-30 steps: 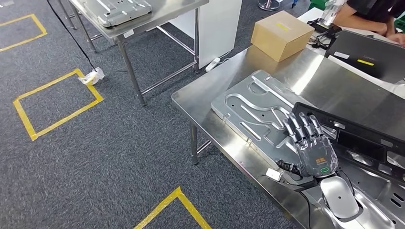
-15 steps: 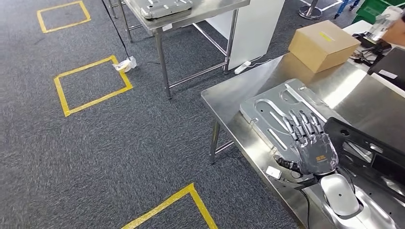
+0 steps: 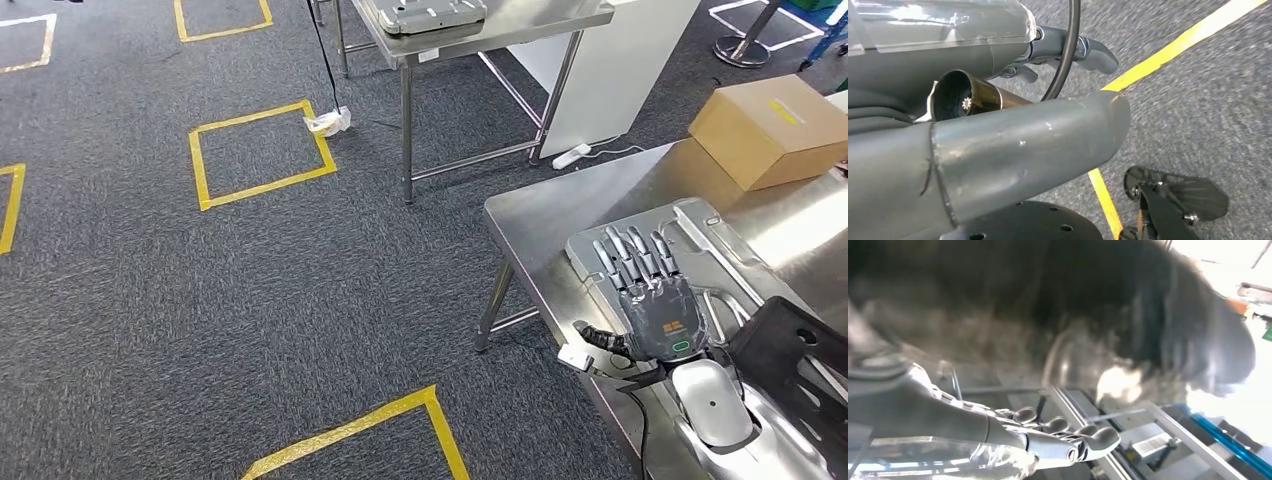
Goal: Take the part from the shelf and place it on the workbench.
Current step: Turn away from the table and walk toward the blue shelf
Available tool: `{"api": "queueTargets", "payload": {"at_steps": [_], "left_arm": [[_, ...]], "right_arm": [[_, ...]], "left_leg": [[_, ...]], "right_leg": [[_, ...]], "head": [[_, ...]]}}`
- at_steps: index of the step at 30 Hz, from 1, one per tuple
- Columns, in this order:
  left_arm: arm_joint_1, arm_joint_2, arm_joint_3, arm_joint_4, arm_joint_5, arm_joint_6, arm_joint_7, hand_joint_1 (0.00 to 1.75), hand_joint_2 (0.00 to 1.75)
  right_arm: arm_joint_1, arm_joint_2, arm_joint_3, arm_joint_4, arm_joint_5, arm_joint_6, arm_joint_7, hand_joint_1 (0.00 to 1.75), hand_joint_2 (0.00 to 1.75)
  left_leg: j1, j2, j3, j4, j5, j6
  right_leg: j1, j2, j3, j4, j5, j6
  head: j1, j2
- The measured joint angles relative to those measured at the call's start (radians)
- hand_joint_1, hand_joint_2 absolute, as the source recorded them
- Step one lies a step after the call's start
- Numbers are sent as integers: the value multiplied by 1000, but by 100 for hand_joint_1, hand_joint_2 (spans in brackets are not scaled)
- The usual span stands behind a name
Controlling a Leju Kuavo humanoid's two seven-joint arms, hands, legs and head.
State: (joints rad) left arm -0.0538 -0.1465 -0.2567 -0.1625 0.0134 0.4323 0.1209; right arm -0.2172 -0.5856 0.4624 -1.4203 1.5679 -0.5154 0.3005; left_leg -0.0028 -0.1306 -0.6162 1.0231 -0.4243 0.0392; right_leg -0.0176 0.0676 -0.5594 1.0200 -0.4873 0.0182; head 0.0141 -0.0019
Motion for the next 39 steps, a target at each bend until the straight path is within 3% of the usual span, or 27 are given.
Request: {"api": "queueTargets", "payload": {"at_steps": [1, 3, 5, 7, 8, 9, 11, 13, 14, 16, 17, 19, 21, 22, 23, 24, 25, 27, 29, 30, 31, 32, 34, 36, 38, 39], "left_arm": [[2, 0, 0, 0, 0, 0, 0, 0, 0], [4, 0, 0, 0, 0, 0, 0, 0, 0], [1, 1, 0, 0, 0, 1, -1, 0, 0], [-1, 1, 0, 0, 1, 1, -2, 0, 0], [0, 1, 0, 0, 1, 1, -2, 0, 0], [1, 1, 0, 0, 1, 1, -2, 0, 0], [1, 1, 0, 0, 0, 1, -3, 0, 0], [-1, 1, 0, 0, 0, 1, -4, 0, 0], [-1, 1, 0, 0, -1, 1, -5, 0, 0], [0, 2, 0, 0, -1, 1, -5, 0, 0], [1, 2, 0, 0, -1, 1, -5, 0, 0], [1, 2, 0, 0, -1, 1, -6, 0, 0], [-2, 1, 0, 0, -2, 0, -7, 0, 0], [-3, 1, 0, 0, -2, 0, -7, 0, 0], [-2, 1, 0, 0, -2, 0, -7, 0, 0], [-1, 1, 0, 0, -2, 0, -7, 0, 0], [-1, 1, 0, 0, -2, 0, -7, 0, 0], [-2, 1, 0, 0, -2, 0, -8, 0, 0], [-3, 1, 0, 0, -3, 0, -8, 0, 0], [-2, 1, 0, 0, -3, 0, -8, 0, 0], [-1, 1, 0, 0, -3, 0, -8, 0, 0], [1, 0, 0, 0, -4, 0, -8, 0, 0], [2, 0, 0, 0, -4, 0, -8, 0, 0], [-2, 0, 0, 0, -4, 0, -9, 0, 0], [-2, 0, 0, 0, -4, 0, -9, 0, 0], [-1, 0, 0, 0, -4, 0, -9, 0, 0]], "right_arm": [[-4, 2, 0, 2, 0, -1, -2, 0, 0], [-11, 7, 0, 4, 0, -5, -6, 0, 0], [-13, 11, -1, 7, 0, -9, -10, 0, 0], [-12, 15, -1, 12, 0, -10, -10, 0, 0], [-12, 18, -1, 15, 0, -10, -10, 0, 0], [-12, 21, -1, 17, 0, -10, -10, 0, 0], [-11, 26, -1, 21, 0, -11, -11, 0, 0], [-11, 30, -1, 23, 0, -11, -11, 0, 0], [-11, 32, -1, 24, 0, -12, -12, 0, 0], [-11, 37, -1, 26, 0, -12, -14, 0, 0], [-10, 39, -1, 27, 0, -13, -15, 0, 0], [-10, 43, 0, 29, 0, -14, -15, 0, 0], [-5, 45, 0, 34, 0, -16, -15, 0, 0], [-1, 47, 0, 37, 0, -16, -15, 0, 0], [2, 49, 0, 39, 0, -16, -15, 0, 0], [5, 50, 0, 42, 0, -16, -15, 0, 0], [6, 52, 0, 43, 0, -16, -14, 0, 0], [5, 54, 0, 45, 0, -16, -14, 0, 0], [6, 58, 0, 48, 0, -16, -13, 0, 0], [7, 61, 0, 50, 0, -16, -14, 0, 0], [6, 65, 0, 51, 0, -17, -15, 0, 0], [5, 69, 1, 53, 0, -17, -15, 0, 0], [3, 79, 1, 56, 0, -18, -17, 0, 0], [5, 86, 1, 61, 0, -20, -18, 0, 0], [5, 97, 1, 71, 0, -21, -26, 0, 0], [5, 106, 1, 77, 0, -22, -31, 0, 0]], "left_leg": [[2, -6, -3, 0, 1, -6], [-1, 30, -18, 29, -19, -17], [-2, 94, -65, 130, -78, -25], [3, 117, -124, 253, -129, -34], [7, 120, -136, 278, -131, -37], [9, 124, -128, 264, -115, -39], [12, 151, -59, 138, -55, -39], [6, 186, 1, 26, -22, -29], [2, 193, 11, 4, -20, -22], [-2, 173, 11, -3, -18, -8], [-1, 163, 13, -7, -15, -3], [2, 143, 18, -17, -8, 10], [2, 120, 18, -19, -6, 16], [1, 107, 17, -18, -6, 17], [-1, 94, 17, -17, -6, 17], [-1, 80, 17, -15, -6, 17], [-2, 66, 18, -12, -7, 16], [-2, 39, 15, -5, -9, 12], [0, 16, 4, 2, -8, 2], [2, 4, -1, 3, -5, -4], [5, -8, -5, 1, -2, -11], [6, -9, -8, 3, -3, -17], [1, 34, -29, 45, -32, -26], [-1, 96, -82, 158, -95, -30], [3, 117, -131, 264, -135, -35], [4, 122, -134, 274, -130, -36]], "right_leg": [[-2, -12, 3, -3, 3, -4], [-4, -37, 11, -16, 9, -15], [-1, -66, 16, -22, 12, -23], [2, -96, 16, -22, 10, -26], [2, -110, 16, -21, 9, -26], [2, -123, 17, -21, 8, -25], [2, -146, 20, -19, 3, -19], [7, -166, 23, -15, -4, -9], [10, -175, 25, -14, -6, -4], [10, -192, 28, -15, -8, 5], [7, -188, 30, -13, -14, 11], [0, -139, 11, 39, -52, 18], [-3, -83, -52, 170, -119, 20], [-3, -73, -87, 235, -140, 20], [-4, -70, -110, 274, -145, 20], [-4, -68, -114, 272, -126, 19], [-4, -65, -99, 230, -92, 16], [-7, -25, -44, 94, -20, 11], [-8, 18, -12, 15, 3, 8], [-7, 24, -10, 9, 0, 7], [-5, 14, -9, 6, 2, 4], [-5, 0, -6, 1, 4, -1], [-6, -28, 1, -10, 9, -15], [-2, -59, 5, -14, 9, -24], [2, -91, 5, -13, 7, -28], [4, -106, 5, -12, 6, -28]], "head": [[0, 0], [-1, 0], [-2, 0], [-2, 0], [-2, 0], [-2, 0], [-2, 0], [-2, 0], [-1, 0], [-1, 0], [-1, 0], [0, 0], [1, 0], [1, 0], [1, 0], [1, 0], [1, 0], [1, 0], [1, 0], [1, 0], [1, 0], [0, 0], [-2, 0], [-3, 0], [-4, 0], [-4, 0]]}}
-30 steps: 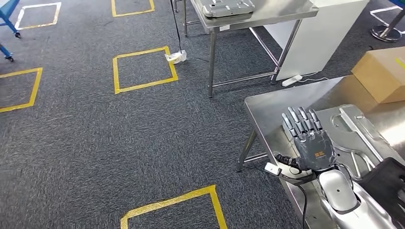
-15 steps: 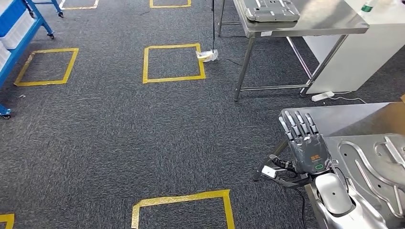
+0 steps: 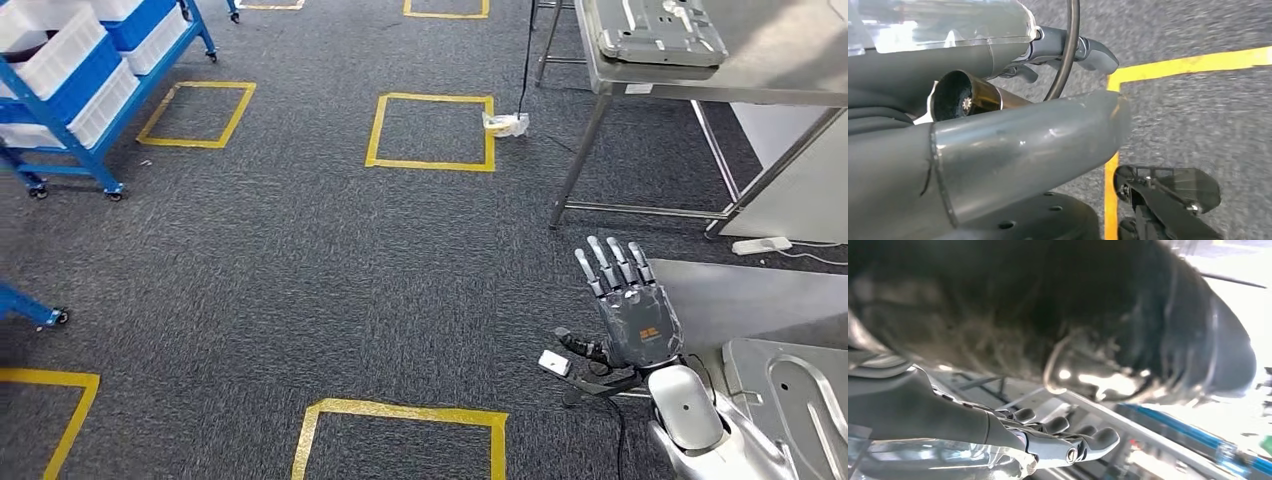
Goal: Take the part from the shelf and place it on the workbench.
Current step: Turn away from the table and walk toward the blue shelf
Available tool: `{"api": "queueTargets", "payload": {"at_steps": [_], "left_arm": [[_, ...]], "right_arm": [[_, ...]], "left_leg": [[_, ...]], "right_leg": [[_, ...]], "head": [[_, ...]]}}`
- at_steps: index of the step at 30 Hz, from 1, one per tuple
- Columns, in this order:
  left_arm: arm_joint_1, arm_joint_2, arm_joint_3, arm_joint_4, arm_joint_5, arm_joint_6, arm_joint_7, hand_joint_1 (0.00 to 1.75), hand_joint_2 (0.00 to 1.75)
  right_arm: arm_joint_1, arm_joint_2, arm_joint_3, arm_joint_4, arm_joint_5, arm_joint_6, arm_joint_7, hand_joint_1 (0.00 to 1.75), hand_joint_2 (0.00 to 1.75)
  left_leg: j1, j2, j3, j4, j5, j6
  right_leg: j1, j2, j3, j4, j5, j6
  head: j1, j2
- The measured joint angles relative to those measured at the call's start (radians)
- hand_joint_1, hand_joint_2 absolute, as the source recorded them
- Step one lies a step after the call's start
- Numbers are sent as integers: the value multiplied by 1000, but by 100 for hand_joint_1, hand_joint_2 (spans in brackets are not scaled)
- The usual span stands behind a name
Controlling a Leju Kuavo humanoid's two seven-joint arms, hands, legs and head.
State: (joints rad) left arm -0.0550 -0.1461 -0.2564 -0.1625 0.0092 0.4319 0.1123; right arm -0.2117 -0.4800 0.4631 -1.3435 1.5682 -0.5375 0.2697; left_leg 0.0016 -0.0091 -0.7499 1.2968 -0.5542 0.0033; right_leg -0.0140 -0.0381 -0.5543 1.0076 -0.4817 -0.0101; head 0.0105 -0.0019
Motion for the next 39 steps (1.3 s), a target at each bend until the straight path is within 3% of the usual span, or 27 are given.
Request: {"api": "queueTargets", "payload": {"at_steps": [1, 4, 6, 8, 10, 12, 13, 14, 15, 16, 17, 19, 21, 23, 24, 26, 28, 30, 31, 32, 34, 36, 38, 39], "left_arm": [[1, 0, 0, 0, 0, 0, 0, 0, 0], [0, 0, 0, 0, -1, 0, 0, 0, 0], [-1, 0, 0, 0, -2, 0, 0, 0, 0], [2, 0, 0, 0, -2, 0, 1, 0, 0], [2, 0, 0, 0, -5, 0, 2, 0, 0], [-1, -1, 0, 0, -11, 0, 2, 0, 0], [-2, -2, 0, 0, -13, 0, 2, 0, 0], [-2, -2, 0, 0, -15, 0, 2, 0, 0], [-1, -2, 0, 0, -16, -1, 3, 0, 0], [-1, -2, 0, 0, -17, -1, 3, 0, 0], [-1, -2, 0, 0, -18, -2, 3, 0, 0], [-3, -3, 0, 0, -18, -3, 3, 0, 0], [-3, -3, 0, 0, -19, -3, 3, 0, 0], [0, -4, 0, 0, -20, -3, 4, 0, 0], [2, -4, 0, 0, -21, -3, 4, 0, 0], [2, -4, 0, 0, -21, -3, 4, 0, 0], [-2, -4, 0, 0, -21, -3, 3, 0, 0], [-2, -4, 0, 0, -22, -4, 4, 0, 0], [0, -4, 0, 0, -23, -5, 4, 0, 0], [2, -4, 0, 0, -26, -6, 4, 0, 0], [1, -4, 0, 0, -33, -7, 4, 0, 0], [-3, -4, 0, 0, -39, -9, 4, 0, 0], [-4, -4, 0, 0, -42, -11, 6, 0, 0], [-2, -4, 0, 0, -45, -12, 7, 0, 0]], "right_arm": [[0, 10, 0, 6, 0, -1, -5, 0, 0], [0, 33, 0, 19, 0, -5, -11, 0, 0], [-1, 43, 1, 25, 0, -6, -13, 0, 0], [-3, 54, 1, 31, 0, -6, -18, 0, 0], [-4, 69, 2, 37, 1, -7, -27, 0, 0], [-2, 84, 6, 52, 1, -9, -36, 0, 0], [0, 92, 11, 63, 1, -10, -38, 0, 0], [2, 100, 16, 74, 1, -11, -41, 0, 0], [4, 110, 22, 84, 1, -12, -44, 0, 0], [4, 120, 29, 94, 1, -12, -48, 0, 0], [1, 130, 35, 104, 1, -13, -54, 0, 0], [-8, 149, 50, 127, 1, -16, -68, 0, 0], [-15, 170, 64, 152, 1, -17, -86, 0, 0], [-20, 194, 76, 173, 1, -18, -99, 0, 0], [-24, 206, 80, 180, 1, -18, -102, 0, 0], [-29, 222, 87, 190, 1, -18, -105, 0, 0], [-31, 231, 90, 203, 1, -19, -111, 0, 0], [-32, 244, 91, 224, 1, -19, -130, 0, 0], [-33, 254, 92, 237, 1, -19, -143, 0, 0], [-34, 267, 92, 252, 1, -19, -157, 0, 0], [-38, 305, 92, 297, -7, -25, -186, 0, 0], [-40, 350, 92, 364, -29, -37, -213, 0, 0], [-42, 395, 91, 436, -67, -52, -242, 0, 0], [-43, 416, 90, 472, -91, -59, -258, 0, 0]], "left_leg": [[1, 4, 20, -34, 24, 0], [-6, 46, 130, -232, 100, 10], [-14, 55, 153, -278, 105, 20], [-13, 35, 154, -285, 110, 30], [-7, 18, 162, -298, 117, 41], [-4, -1, 167, -305, 121, 49], [-4, -11, 166, -305, 122, 50], [-5, -23, 166, -304, 121, 50], [-5, -35, 166, -302, 121, 50], [-4, -48, 167, -299, 120, 48], [-4, -61, 167, -295, 118, 46], [-2, -86, 162, -283, 113, 38], [0, -108, 152, -276, 113, 26], [2, -128, 143, -277, 116, 14], [2, -120, 139, -271, 112, 9], [-1, -69, 110, -214, 75, 0], [1, -16, 52, -92, 14, -7], [5, -2, 9, -4, -11, -13], [6, 2, 12, -11, 4, -15], [7, 7, 36, -57, 34, -15], [2, 49, 109, -194, 92, -7], [-8, 81, 148, -270, 109, 5], [-9, 66, 150, -278, 109, 14], [-7, 55, 153, -284, 111, 19]], "right_leg": [[1, -13, 1, 1, -1, 1], [4, -46, 7, 4, -9, 8], [7, -64, 11, 4, -13, 16], [7, -77, 15, 2, -16, 26], [4, -48, 6, 32, -41, 35], [-1, 8, -43, 141, -100, 40], [-1, 25, -78, 210, -128, 42], [-2, 32, -107, 262, -142, 44], [-2, 35, -121, 283, -137, 45], [-4, 37, -116, 261, -111, 45], [-6, 44, -93, 206, -71, 45], [-13, 86, -36, 78, -14, 43], [-13, 117, -13, 26, -9, 38], [-11, 102, -11, 21, -8, 28], [-12, 90, -10, 17, -6, 20], [-14, 64, -6, 8, -2, 5], [-7, 33, -4, 7, -4, -5], [-3, 2, -3, 8, -7, -8], [-2, -11, -3, 9, -9, -8], [-2, -22, -1, 9, -11, -7], [2, -40, 6, 12, -19, -2], [8, -58, 11, 12, -25, 7], [11, -78, 18, 9, -28, 15], [10, -76, 23, 10, -33, 20]], "head": [[0, 0], [0, 0], [0, 0], [0, 0], [1, 0], [2, 0], [2, 0], [2, 0], [2, 0], [2, 0], [2, 0], [2, 0], [2, 0], [2, 0], [2, 0], [-1, 0], [-3, 0], [-3, 0], [-3, 0], [-4, 0], [-4, 0], [-3, 0], [-2, 0], [-2, 0]]}}
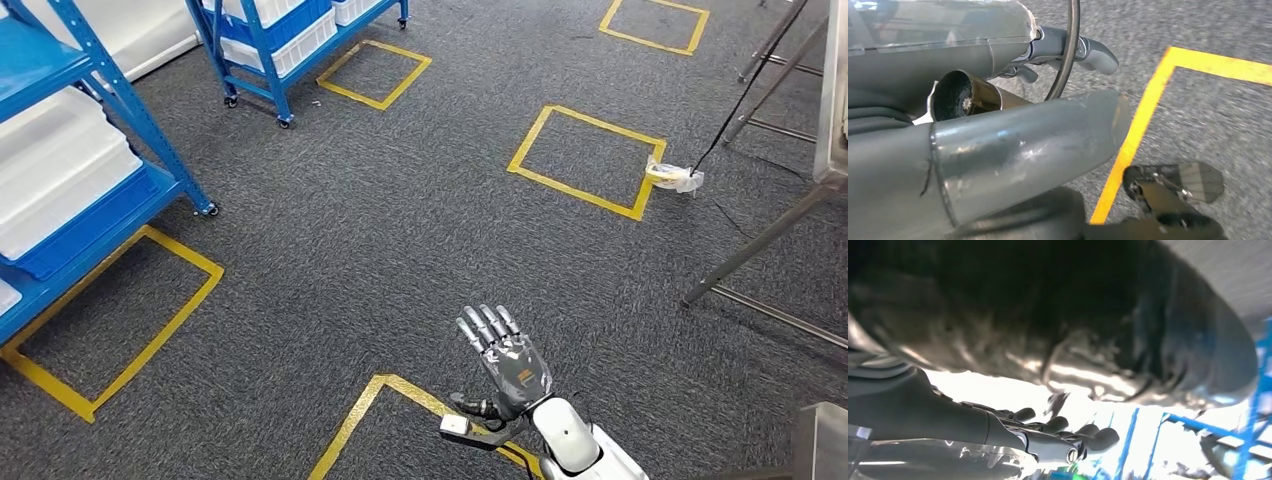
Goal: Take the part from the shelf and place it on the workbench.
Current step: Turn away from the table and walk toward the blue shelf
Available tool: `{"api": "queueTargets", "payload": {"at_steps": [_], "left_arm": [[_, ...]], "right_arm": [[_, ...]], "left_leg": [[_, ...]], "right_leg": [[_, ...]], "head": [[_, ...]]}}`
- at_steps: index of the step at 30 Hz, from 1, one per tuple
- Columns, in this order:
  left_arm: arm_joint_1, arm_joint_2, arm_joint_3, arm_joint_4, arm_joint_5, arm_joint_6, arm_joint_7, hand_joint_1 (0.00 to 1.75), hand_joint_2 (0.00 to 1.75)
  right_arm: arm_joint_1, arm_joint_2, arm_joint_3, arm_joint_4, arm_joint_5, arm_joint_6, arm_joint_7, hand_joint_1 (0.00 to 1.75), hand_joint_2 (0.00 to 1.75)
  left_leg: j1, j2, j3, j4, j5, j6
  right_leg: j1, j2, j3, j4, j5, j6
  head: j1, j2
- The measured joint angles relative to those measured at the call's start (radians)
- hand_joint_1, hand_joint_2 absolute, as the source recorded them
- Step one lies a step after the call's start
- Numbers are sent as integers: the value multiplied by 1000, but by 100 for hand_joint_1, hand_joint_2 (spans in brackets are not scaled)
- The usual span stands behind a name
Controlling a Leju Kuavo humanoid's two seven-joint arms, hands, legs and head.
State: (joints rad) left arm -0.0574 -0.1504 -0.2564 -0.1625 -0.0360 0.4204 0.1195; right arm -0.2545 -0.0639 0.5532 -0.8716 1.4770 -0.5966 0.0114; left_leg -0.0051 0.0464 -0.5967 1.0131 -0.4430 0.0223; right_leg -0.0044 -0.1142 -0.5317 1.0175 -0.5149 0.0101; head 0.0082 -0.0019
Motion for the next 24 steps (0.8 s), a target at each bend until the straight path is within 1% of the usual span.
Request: {"api": "queueTargets", "payload": {"at_steps": [1, 2, 3, 4, 5, 6, 7, 8, 9, 10, 11, 12, 13, 14, 15, 16, 17, 18, 19, 20, 21, 22, 23, 24], "left_arm": [[0, 0, 0, 0, -4, -1, 1, 0, 0], [-1, 0, 0, 0, -7, -2, 2, 0, 0], [-2, -1, -1, 0, -9, -4, 3, 0, 0], [-4, -2, -1, 0, -9, -5, 3, 0, 0], [-5, -3, -1, 0, -10, -6, 4, 0, 0], [-4, -4, -1, 0, -11, -7, 5, 0, 0], [-2, -4, -1, 0, -13, -8, 5, 0, 0], [-1, -4, -1, 0, -14, -8, 6, 0, 0], [0, -4, -1, 0, -16, -9, 6, 0, 0], [0, -4, -1, 0, -17, -9, 6, 0, 0], [-1, -5, -1, 0, -19, -9, 6, 0, 0], [-1, -5, -1, 0, -21, -9, 6, 0, 0], [-1, -5, -1, 0, -23, -9, 6, 0, 0], [0, -5, -1, 0, -23, -9, 6, 0, 0], [2, -5, -1, 0, -23, -8, 6, 0, 0], [4, -5, -1, 0, -21, -6, 7, 0, 0], [5, -4, -1, 0, -19, -5, 8, 0, 0], [4, -4, -1, 0, -16, -3, 8, 0, 0], [2, -4, -1, 0, -12, -2, 9, 0, 0], [1, -4, -1, 0, -9, -1, 9, 0, 0], [2, -4, -1, 0, -6, 0, 9, 0, 0], [4, -4, -1, 0, -5, 0, 9, 0, 0], [7, -4, -1, 0, -5, 1, 9, 0, 0], [9, -4, -1, 0, -4, 3, 9, 0, 0]], "right_arm": [[-1, 20, -2, 38, -29, -10, -17, 0, 0], [-2, 37, -6, 78, -57, -18, -31, 0, 0], [-1, 52, -12, 119, -82, -24, -41, 0, 44], [2, 65, -18, 161, -108, -26, -52, 0, 87], [8, 77, -27, 202, -139, -18, -65, 0, 131], [14, 87, -39, 244, -176, -4, -79, 0, 175], [21, 96, -53, 282, -216, 15, -94, 0, 175], [27, 105, -70, 316, -258, 35, -107, 0, 175], [31, 110, -87, 343, -291, 51, -117, 0, 175], [34, 113, -107, 372, -319, 64, -124, 0, 175], [39, 117, -130, 401, -342, 71, -131, 0, 175], [45, 120, -153, 428, -356, 75, -136, 0, 175], [53, 123, -175, 454, -369, 80, -139, 0, 175], [62, 126, -192, 474, -380, 89, -137, 0, 175], [69, 127, -208, 491, -396, 106, -129, 0, 175], [74, 129, -224, 508, -419, 130, -117, 0, 175], [80, 129, -244, 525, -450, 158, -103, 0, 175], [89, 130, -271, 543, -484, 186, -90, 0, 175], [102, 129, -303, 561, -514, 208, -81, 0, 175], [118, 128, -336, 577, -538, 223, -75, 0, 175], [134, 126, -366, 591, -554, 234, -71, 0, 175], [146, 123, -389, 603, -565, 243, -65, 0, 175], [154, 121, -406, 612, -577, 256, -53, 0, 175], [160, 120, -422, 621, -591, 275, -35, 0, 175]], "left_leg": [[3, -11, 5, -7, 3, 6], [7, -22, 9, -13, 6, 12], [9, -33, 11, -16, 8, 17], [9, -45, 11, -16, 8, 20], [9, -59, 11, -16, 8, 22], [9, -74, 12, -14, 8, 22], [9, -89, 12, -12, 7, 21], [10, -104, 12, -9, 5, 19], [11, -117, 12, -4, 2, 16], [12, -129, 10, 2, -1, 12], [11, -141, 7, 10, -5, 6], [12, -151, 3, 15, -7, 0], [13, -161, -1, 17, -7, -6], [14, -171, -5, 17, -6, -13], [16, -176, -7, 15, -5, -18], [15, -165, -11, 19, -10, -23], [14, -143, -21, 39, -24, -27], [13, -113, -39, 81, -50, -30], [12, -84, -66, 142, -84, -33], [13, -67, -97, 210, -116, -35], [14, -58, -122, 265, -137, -36], [15, -53, -131, 288, -138, -36], [15, -50, -120, 273, -122, -34], [14, -44, -88, 218, -91, -30]], "right_leg": [[-2, 17, -2, 14, -13, 4], [-4, 43, -13, 45, -34, 8], [-8, 74, -37, 98, -63, 10], [-9, 96, -70, 163, -93, 11], [-10, 106, -104, 225, -114, 13], [-11, 110, -129, 266, -119, 14], [-12, 112, -138, 271, -105, 16], [-14, 115, -129, 239, -73, 17], [-18, 124, -107, 179, -33, 18], [-22, 146, -81, 119, -5, 18], [-25, 171, -61, 69, 13, 17], [-26, 190, -50, 41, 18, 15], [-25, 201, -46, 33, 13, 11], [-23, 196, -45, 29, 15, 6], [-23, 185, -43, 27, 17, -1], [-22, 174, -40, 24, 19, -9], [-23, 162, -38, 20, 21, -16], [-23, 148, -37, 17, 22, -21], [-20, 132, -36, 16, 21, -25], [-17, 113, -35, 16, 19, -28], [-14, 94, -34, 16, 17, -30], [-12, 79, -33, 17, 15, -31], [-10, 67, -31, 17, 13, -32], [-8, 57, -29, 17, 11, -31]], "head": [[0, 0], [1, 0], [1, 0], [1, 0], [1, 0], [1, 0], [1, 0], [1, 0], [1, 0], [1, 0], [1, 0], [1, 0], [0, 0], [0, 0], [1, 0], [0, 0], [0, 0], [-1, 0], [-2, 0], [-2, 0], [-2, 0], [-2, 0], [-2, 0], [-2, 0]]}}
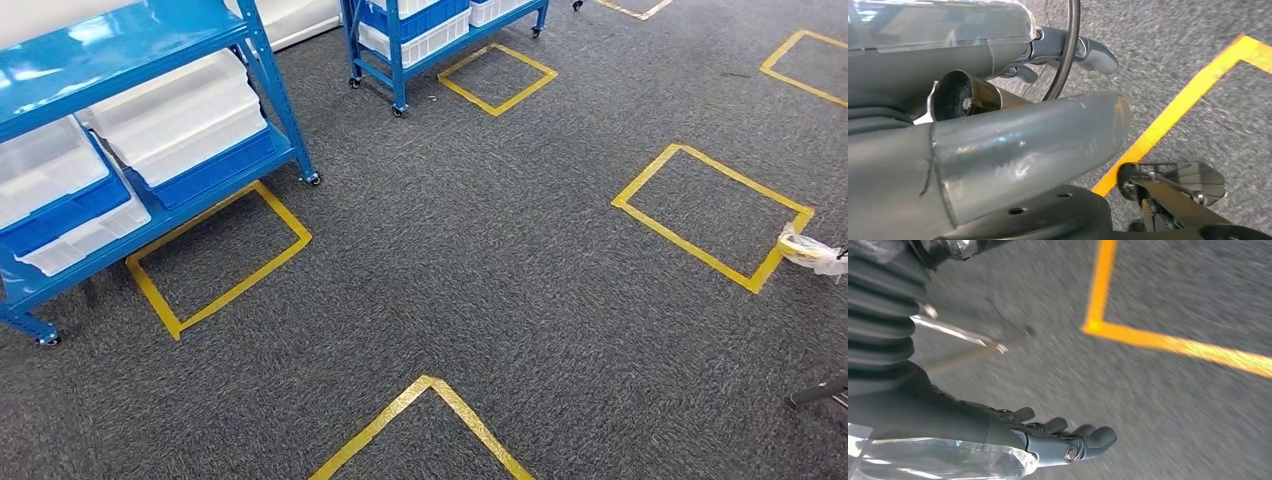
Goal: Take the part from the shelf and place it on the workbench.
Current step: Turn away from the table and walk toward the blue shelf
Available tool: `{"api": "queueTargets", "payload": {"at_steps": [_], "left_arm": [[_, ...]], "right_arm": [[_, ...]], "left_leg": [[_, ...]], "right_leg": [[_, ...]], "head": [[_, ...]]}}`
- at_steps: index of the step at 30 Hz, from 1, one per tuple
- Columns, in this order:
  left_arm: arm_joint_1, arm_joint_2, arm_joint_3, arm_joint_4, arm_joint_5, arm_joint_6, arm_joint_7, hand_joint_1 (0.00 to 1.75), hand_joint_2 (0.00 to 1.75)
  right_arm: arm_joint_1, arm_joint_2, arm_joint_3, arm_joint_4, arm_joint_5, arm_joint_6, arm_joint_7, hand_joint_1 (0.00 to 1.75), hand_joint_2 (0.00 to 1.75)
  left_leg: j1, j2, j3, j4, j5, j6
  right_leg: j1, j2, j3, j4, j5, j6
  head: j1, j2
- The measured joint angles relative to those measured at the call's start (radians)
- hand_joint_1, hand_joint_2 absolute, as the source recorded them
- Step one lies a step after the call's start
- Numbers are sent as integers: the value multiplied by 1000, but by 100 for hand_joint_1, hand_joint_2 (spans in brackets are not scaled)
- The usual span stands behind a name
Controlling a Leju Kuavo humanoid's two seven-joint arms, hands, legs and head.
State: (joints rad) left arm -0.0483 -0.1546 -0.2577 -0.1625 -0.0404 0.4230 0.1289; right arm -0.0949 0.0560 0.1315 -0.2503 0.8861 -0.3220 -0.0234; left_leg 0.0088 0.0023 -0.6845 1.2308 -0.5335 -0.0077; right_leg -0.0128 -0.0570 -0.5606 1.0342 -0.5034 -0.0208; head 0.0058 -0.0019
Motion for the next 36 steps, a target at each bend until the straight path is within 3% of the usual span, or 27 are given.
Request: {"api": "queueTargets", "payload": {"at_steps": [2, 4, 7, 9, 11, 13, 14, 15, 17, 19, 20, 22, 24, 26, 28, 29, 31, 33, 35, 36], "left_arm": [[-1, 0, 1, 0, 2, 4, 0, 0, 0], [-5, 0, 4, 0, 6, 8, 1, 0, 0], [0, 1, 10, 0, 12, 11, 8, 0, 0], [3, 2, 13, 0, 13, 12, 13, 0, 0], [0, 2, 15, 0, 13, 14, 15, 0, 0], [-2, 2, 17, 0, 13, 17, 14, 0, 0], [-2, 2, 18, 0, 12, 19, 13, 0, 0], [-2, 3, 19, 0, 12, 21, 12, 0, 0], [-3, 3, 21, 0, 10, 23, 8, 0, 0], [-5, 3, 21, 0, 10, 25, 5, 0, 0], [-5, 3, 22, 0, 10, 26, 4, 0, 0], [-3, 3, 23, 0, 10, 29, 3, 0, 0], [-2, 4, 24, 0, 10, 31, 3, 0, 0], [-4, 4, 24, 0, 10, 33, 4, 0, 0], [-5, 4, 24, 0, 10, 34, 5, 0, 0], [-4, 4, 25, 0, 10, 34, 6, 0, 0], [-1, 4, 25, 0, 10, 34, 8, 0, 0], [-4, 5, 25, 0, 10, 35, 13, 0, 0], [-7, 5, 25, 0, 10, 36, 23, 0, 0], [-7, 5, 25, 0, 10, 36, 29, 0, 0]], "right_arm": [[11, -1, -37, 16, -31, 49, 47, 0, 175], [27, -3, -79, 29, -61, 88, 89, 0, 175], [44, -5, -130, 38, -97, 105, 111, 0, 175], [48, -5, -156, 39, -110, 99, 101, 0, 175], [54, -5, -178, 43, -113, 88, 77, 0, 175], [58, -3, -193, 47, -111, 79, 54, 0, 175], [59, -2, -199, 48, -108, 76, 48, 0, 175], [59, -1, -203, 49, -105, 75, 44, 0, 175], [60, -1, -210, 52, -99, 75, 43, 0, 175], [58, 0, -216, 56, -96, 76, 43, 0, 175], [56, 0, -217, 57, -96, 78, 44, 0, 175], [52, 3, -220, 58, -96, 86, 51, 0, 175], [53, 6, -222, 58, -96, 96, 64, 0, 175], [59, 7, -226, 60, -97, 103, 74, 0, 175], [62, 7, -228, 62, -97, 108, 78, 0, 175], [62, 7, -228, 63, -97, 109, 79, 0, 175], [61, 8, -229, 63, -95, 110, 82, 0, 175], [61, 8, -228, 64, -77, 110, 86, 0, 175], [60, 10, -227, 64, -56, 105, 86, 0, 175], [58, 11, -226, 64, -52, 101, 83, 0, 175]], "left_leg": [[-10, 37, 76, -138, 49, 14], [-21, 61, 111, -203, 58, 28], [-20, 36, 115, -218, 63, 41], [-12, 19, 126, -236, 74, 51], [-9, 1, 129, -241, 79, 57], [-9, -23, 129, -240, 80, 58], [-8, -37, 129, -238, 79, 57], [-8, -52, 130, -234, 78, 56], [-7, -79, 126, -222, 73, 48], [-8, -101, 117, -209, 69, 36], [-8, -110, 112, -207, 69, 31], [-4, -119, 104, -205, 70, 19], [-5, -77, 83, -164, 44, 9], [-3, -24, 31, -51, -17, 1], [1, -11, -22, 58, -55, -4], [2, -9, -27, 69, -48, -4], [1, 4, 21, -22, 11, 2], [-9, 47, 89, -153, 58, 14], [-19, 69, 112, -205, 63, 25], [-22, 60, 111, -209, 63, 29]], "right_leg": [[3, -17, 7, 0, -5, 4], [5, -36, 13, -1, -10, 13], [7, -53, 25, -5, -15, 27], [5, -14, 11, 36, -47, 36], [1, 37, -44, 154, -109, 40], [-1, 52, -93, 252, -137, 44], [-2, 53, -96, 252, -122, 46], [-4, 57, -82, 216, -91, 46], [-10, 93, -25, 85, -25, 47], [-13, 128, 6, 10, -5, 43], [-12, 132, 7, 6, -9, 38], [-11, 111, 9, 3, -5, 26], [-13, 85, 14, -4, -2, 11], [-11, 57, 15, -6, -3, 2], [-8, 28, 15, -6, -6, -1], [-7, 15, 16, -6, -7, -1], [-6, -9, 22, -6, -12, 2], [-3, -30, 30, -5, -18, 8], [0, -52, 35, -6, -22, 17], [1, -63, 37, -8, -23, 23]], "head": [[0, 0], [0, 0], [1, 0], [2, 0], [2, 0], [2, 0], [2, 0], [2, 0], [3, 0], [2, 0], [2, 0], [2, 0], [0, 0], [-3, 0], [-2, 0], [-2, 0], [-2, 0], [-2, 0], [-2, 0], [-2, 0]]}}
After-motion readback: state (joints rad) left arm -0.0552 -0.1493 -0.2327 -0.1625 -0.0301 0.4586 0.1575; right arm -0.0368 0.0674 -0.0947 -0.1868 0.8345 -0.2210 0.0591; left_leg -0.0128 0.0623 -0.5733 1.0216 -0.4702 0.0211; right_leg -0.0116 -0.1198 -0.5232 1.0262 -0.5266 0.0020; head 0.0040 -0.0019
